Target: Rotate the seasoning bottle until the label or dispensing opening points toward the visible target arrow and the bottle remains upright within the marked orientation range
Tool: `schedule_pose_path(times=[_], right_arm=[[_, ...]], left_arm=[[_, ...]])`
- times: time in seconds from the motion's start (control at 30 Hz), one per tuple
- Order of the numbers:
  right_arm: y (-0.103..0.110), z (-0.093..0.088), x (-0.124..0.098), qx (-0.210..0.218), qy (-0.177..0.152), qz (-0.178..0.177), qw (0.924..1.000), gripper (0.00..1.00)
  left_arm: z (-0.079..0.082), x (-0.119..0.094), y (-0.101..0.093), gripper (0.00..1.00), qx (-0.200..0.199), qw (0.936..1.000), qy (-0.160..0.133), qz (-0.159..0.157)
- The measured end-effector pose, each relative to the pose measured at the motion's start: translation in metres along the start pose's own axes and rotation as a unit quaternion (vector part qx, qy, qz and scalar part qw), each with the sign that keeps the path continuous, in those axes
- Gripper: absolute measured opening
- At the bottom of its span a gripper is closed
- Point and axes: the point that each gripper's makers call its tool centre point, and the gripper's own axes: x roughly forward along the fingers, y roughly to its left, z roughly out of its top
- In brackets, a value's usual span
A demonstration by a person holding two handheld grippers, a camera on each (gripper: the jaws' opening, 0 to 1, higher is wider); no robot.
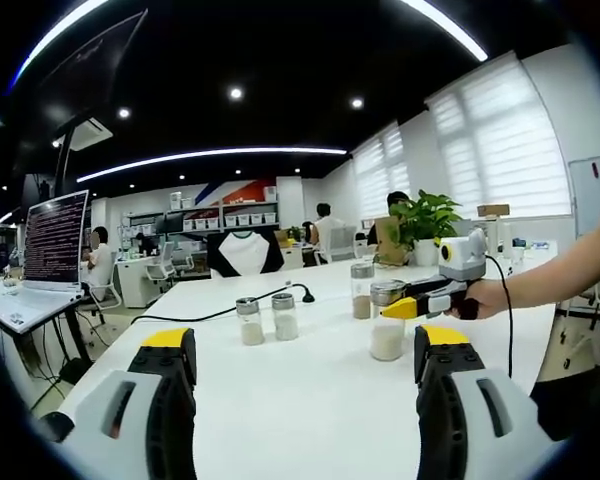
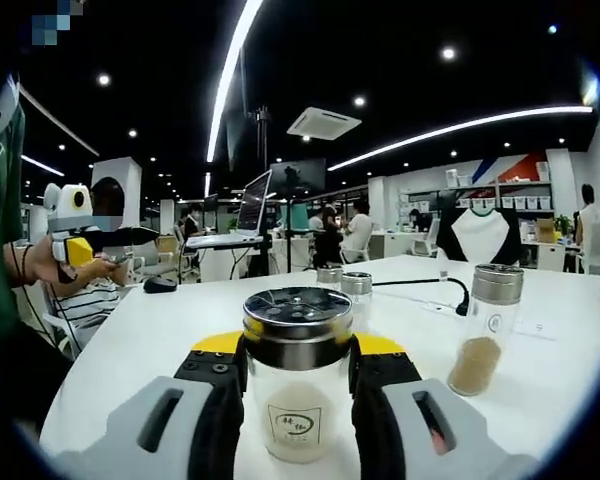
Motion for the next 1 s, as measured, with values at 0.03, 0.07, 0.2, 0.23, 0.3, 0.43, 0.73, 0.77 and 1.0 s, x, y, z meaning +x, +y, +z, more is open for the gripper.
schedule_pose_path(times=[0.03,0.07,0.2,0.23,0.3,0.43,0.73,0.77,1.0], right_arm=[[-0.0002,-0.0001,0.0,0.0,0.001,-0.002,1.0,0.38],[-0.0005,-0.0003,-0.0001,0.001,0.002,-0.005,1.0,0.38],[-0.0007,-0.0006,-0.0004,0.002,-0.001,-0.019,0.9998,0.38],[-0.001,-0.0007,-0.0004,0.002,-0.001,-0.023,0.9997,0.38],[-0.0005,-0.0007,-0.0004,0.0,0.0,-0.031,0.9995,0.38],[-0.0012,-0.001,-0.001,-0.002,0.0,-0.041,0.9992,0.38],[-0.0025,-0.0022,-0.0015,-0.001,0.011,-0.059,0.9982,0.38],[-0.0027,-0.0023,-0.0016,0.0,0.012,-0.062,0.998,0.38],[-0.0032,-0.0029,-0.0025,0.0,0.013,-0.084,0.9964,0.38]], left_arm=[[-0.0002,0.0001,0.0003,0.95,-0.001,1.0,0.0,0.0],[-0.0007,0.0001,0.0007,0.95,-0.002,1.0,-0.001,0.001],[-0.0004,-0.0005,0.0014,0.95,-0.004,1.0,-0.004,0.003],[-0.0006,-0.0007,0.0014,0.95,-0.006,1.0,-0.004,0.004],[-0.0016,-0.0004,0.0,0.95,-0.004,1.0,-0.003,0.0],[-0.0026,0.001,0.0004,0.95,-0.007,1.0,-0.002,0.0],[0.0006,0.0007,-0.0002,0.95,-0.007,1.0,-0.007,-0.001],[0.0005,0.0005,-0.0005,0.95,-0.007,1.0,-0.006,-0.001],[0.0009,-0.0015,-0.0016,0.95,-0.007,0.9999,-0.007,-0.002]])
